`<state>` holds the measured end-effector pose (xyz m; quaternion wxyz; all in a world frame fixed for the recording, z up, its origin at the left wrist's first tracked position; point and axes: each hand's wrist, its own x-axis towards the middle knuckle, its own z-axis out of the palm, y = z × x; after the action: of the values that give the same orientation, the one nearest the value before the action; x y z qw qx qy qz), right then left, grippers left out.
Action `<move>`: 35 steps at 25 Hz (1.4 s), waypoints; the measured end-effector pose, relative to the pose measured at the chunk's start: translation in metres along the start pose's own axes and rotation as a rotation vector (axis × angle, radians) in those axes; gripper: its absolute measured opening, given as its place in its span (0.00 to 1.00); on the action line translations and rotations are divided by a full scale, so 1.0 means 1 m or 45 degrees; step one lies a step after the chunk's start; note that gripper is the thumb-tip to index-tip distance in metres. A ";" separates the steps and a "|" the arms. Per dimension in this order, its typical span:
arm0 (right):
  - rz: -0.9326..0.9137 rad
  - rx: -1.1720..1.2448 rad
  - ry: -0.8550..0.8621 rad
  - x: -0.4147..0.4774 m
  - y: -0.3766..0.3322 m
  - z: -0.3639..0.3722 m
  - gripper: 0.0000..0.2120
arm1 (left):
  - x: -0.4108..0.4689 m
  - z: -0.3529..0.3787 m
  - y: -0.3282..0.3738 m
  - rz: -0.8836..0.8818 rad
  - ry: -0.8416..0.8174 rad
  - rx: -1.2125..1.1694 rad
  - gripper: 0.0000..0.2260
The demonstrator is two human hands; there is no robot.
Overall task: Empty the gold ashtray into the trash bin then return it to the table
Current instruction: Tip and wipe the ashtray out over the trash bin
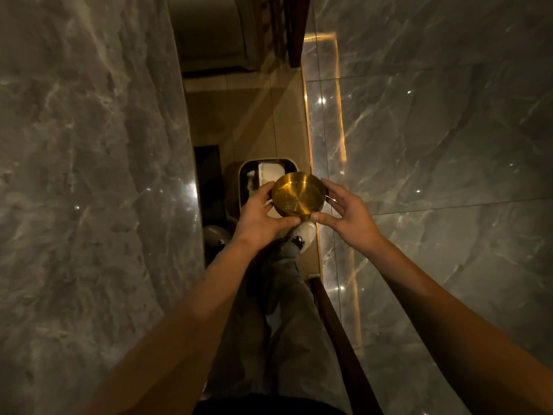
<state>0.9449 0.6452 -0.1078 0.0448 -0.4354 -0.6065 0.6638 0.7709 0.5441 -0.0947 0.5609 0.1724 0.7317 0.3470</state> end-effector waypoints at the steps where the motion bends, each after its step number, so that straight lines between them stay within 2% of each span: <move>1: 0.010 0.000 -0.008 0.007 0.013 -0.001 0.35 | 0.011 0.004 -0.009 -0.026 0.005 0.002 0.38; 10: 0.085 -0.018 -0.116 0.077 0.118 0.005 0.34 | 0.098 0.026 -0.087 -0.157 0.063 0.022 0.36; 13: 0.135 -0.002 -0.144 0.094 0.143 0.008 0.33 | 0.119 0.030 -0.100 -0.282 0.046 -0.016 0.35; 18: 0.127 -0.053 -0.169 0.115 0.177 0.013 0.30 | 0.148 0.035 -0.128 -0.343 0.039 -0.019 0.33; 22: 0.221 -0.049 -0.183 0.126 0.198 0.019 0.28 | 0.158 0.038 -0.143 -0.424 0.032 -0.009 0.29; 27: 0.281 -0.031 -0.157 0.133 0.214 0.029 0.34 | 0.172 0.040 -0.156 -0.441 0.021 -0.012 0.32; 35: 0.357 0.047 -0.149 0.157 0.227 0.041 0.31 | 0.194 0.031 -0.180 -0.511 0.056 -0.076 0.34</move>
<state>0.9287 0.6471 -0.3860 -0.0758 -0.4754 -0.5290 0.6988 0.7639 0.5527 -0.3609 0.6076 -0.0012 0.7528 0.2533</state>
